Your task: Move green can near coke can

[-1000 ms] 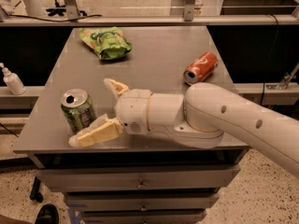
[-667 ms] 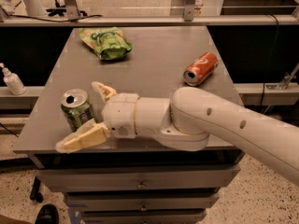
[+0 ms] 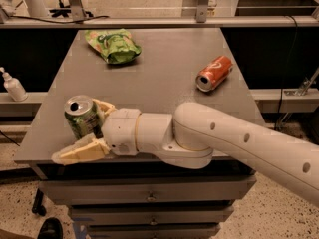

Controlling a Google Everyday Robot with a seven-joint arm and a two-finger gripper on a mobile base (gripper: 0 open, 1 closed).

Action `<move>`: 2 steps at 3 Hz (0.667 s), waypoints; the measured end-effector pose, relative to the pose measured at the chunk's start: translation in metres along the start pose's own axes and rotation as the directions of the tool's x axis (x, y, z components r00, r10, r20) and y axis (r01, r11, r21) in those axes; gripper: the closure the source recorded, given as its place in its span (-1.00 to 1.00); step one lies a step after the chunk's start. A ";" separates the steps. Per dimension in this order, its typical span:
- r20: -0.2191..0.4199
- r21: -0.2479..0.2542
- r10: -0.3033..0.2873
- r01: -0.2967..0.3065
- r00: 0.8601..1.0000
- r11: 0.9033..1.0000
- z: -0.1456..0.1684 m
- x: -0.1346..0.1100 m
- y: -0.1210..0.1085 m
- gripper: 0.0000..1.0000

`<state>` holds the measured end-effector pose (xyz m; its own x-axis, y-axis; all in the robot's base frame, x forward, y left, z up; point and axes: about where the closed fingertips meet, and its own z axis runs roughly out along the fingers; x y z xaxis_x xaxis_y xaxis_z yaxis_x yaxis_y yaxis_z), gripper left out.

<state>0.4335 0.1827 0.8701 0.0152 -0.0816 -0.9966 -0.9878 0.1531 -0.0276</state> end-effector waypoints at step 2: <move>0.004 0.006 -0.008 0.008 1.000 1.000 -0.003 0.003 -0.002 0.27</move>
Offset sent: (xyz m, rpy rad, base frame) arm 0.0073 -0.0122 -0.0044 0.0034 -0.0126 -0.0195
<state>0.4353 0.1795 0.8673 0.0239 -0.0787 -0.9966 -0.9868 0.1579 -0.0361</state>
